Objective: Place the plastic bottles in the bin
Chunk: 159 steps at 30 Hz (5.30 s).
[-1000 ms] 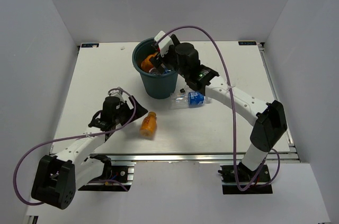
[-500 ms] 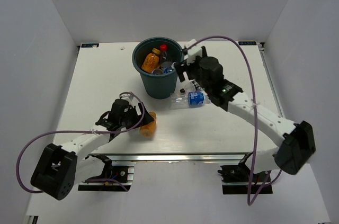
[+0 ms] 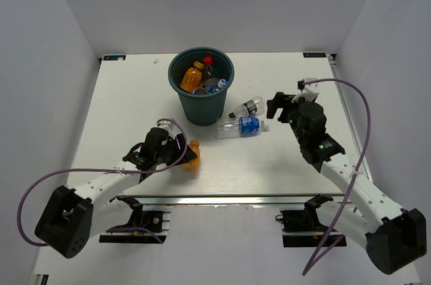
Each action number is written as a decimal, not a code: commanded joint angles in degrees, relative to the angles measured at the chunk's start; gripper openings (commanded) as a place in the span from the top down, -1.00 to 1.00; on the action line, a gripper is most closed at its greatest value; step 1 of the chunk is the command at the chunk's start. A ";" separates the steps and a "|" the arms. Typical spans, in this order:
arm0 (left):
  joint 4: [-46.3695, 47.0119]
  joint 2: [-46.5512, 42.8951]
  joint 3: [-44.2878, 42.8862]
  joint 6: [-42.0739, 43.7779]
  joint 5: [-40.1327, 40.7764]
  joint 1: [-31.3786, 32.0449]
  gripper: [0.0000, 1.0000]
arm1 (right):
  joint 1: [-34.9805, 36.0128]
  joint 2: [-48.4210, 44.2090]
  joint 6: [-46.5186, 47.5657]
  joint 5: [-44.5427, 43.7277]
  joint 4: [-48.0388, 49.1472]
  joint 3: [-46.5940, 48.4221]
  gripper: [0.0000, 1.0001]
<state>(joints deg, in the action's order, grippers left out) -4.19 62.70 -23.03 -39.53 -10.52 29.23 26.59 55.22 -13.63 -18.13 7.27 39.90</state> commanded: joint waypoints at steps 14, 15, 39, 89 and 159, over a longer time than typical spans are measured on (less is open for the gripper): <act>-0.49 -17.17 -22.40 4.45 -1.52 0.30 0.15 | -1.10 -4.95 -1.32 -0.51 3.89 -5.53 -0.79; -0.12 -16.13 -23.54 4.98 -0.12 0.30 0.11 | -1.27 -4.86 -0.27 1.41 4.85 -5.80 -0.79; -3.99 20.19 -57.31 17.56 28.19 -2.43 -0.68 | -1.72 20.45 47.81 43.44 -10.34 10.28 -0.79; -7.15 -5.04 -20.48 1.91 40.32 -16.31 -0.96 | 16.21 8.68 43.60 38.70 -3.85 13.08 -0.18; -6.01 -5.31 -20.13 4.55 39.18 -17.19 -0.96 | 5.23 61.94 33.22 16.36 -8.40 83.16 -0.79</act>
<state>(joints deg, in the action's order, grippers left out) -11.46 57.23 -42.68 -35.38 29.63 12.47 33.74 118.61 25.58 -5.45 1.63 121.03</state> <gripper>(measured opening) 0.982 0.894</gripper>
